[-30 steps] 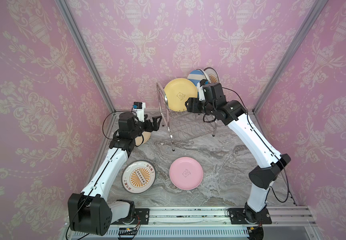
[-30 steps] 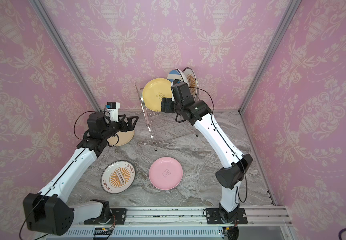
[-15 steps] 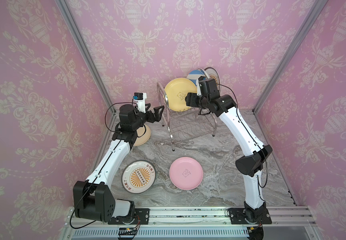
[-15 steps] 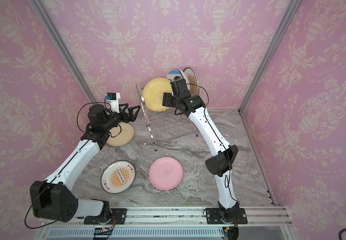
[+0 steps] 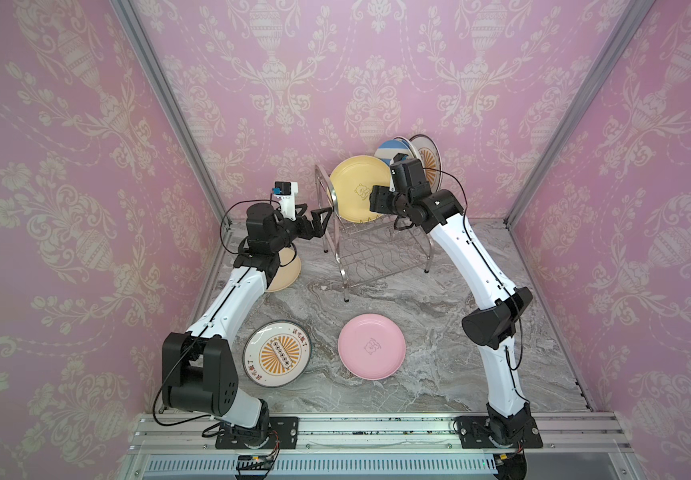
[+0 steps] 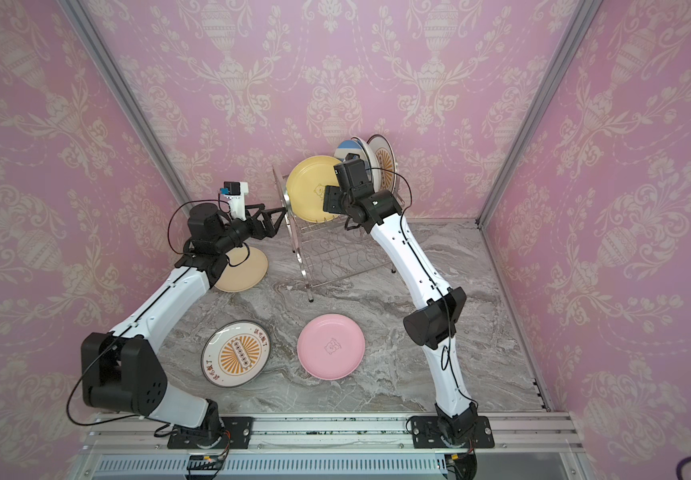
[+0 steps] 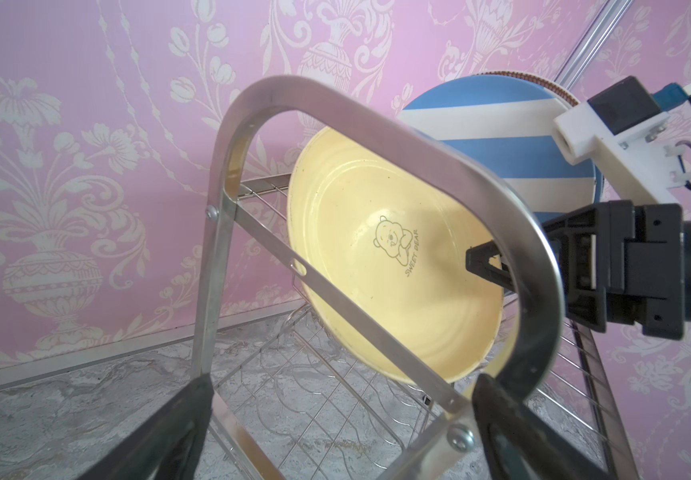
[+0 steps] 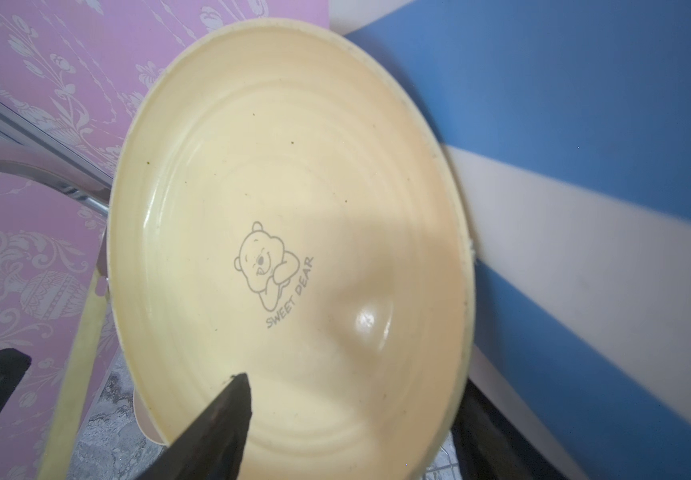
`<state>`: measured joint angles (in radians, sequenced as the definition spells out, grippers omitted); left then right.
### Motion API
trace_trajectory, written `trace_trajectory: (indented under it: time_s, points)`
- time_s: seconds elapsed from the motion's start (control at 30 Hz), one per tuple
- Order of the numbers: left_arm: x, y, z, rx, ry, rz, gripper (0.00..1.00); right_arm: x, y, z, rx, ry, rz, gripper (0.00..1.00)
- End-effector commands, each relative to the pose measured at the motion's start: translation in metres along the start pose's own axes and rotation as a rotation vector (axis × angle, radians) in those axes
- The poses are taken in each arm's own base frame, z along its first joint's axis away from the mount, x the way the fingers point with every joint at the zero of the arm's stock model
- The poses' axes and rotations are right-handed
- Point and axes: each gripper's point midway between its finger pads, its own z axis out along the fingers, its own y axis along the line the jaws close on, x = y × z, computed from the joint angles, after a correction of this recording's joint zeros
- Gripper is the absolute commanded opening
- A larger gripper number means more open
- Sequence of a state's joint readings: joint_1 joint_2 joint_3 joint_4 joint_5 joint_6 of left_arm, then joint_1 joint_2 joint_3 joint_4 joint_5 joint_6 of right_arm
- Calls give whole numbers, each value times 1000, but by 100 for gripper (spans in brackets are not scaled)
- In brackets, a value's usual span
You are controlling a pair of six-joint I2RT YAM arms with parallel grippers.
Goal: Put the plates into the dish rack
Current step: 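Grasp the yellow bear plate's rim in the rack with the right gripper, then lift the yellow plate up out of its slot with the right gripper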
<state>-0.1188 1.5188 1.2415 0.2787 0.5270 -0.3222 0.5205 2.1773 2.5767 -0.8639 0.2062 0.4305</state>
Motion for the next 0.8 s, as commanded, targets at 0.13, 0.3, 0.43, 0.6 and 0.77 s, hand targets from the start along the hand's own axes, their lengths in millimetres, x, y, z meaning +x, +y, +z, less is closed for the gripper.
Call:
trace_trajectory:
  time_s: [0.13,0.3,0.43,0.6,0.77]
  points:
    - [-20,-14,8,93,-54,-5,99,0,-18,-2,103,-1,0,76]
    - [-24,-17,13,121,-65,-14,99,-6,-5,-2,66,-36,7,76]
    - [-23,-20,17,141,-64,-15,99,-6,20,8,-74,-27,45,76]
    - [-19,-18,18,136,-52,-13,99,-14,44,3,-202,-40,79,74]
    - [-18,-19,18,137,-48,-7,99,-31,48,-20,-239,-93,73,71]
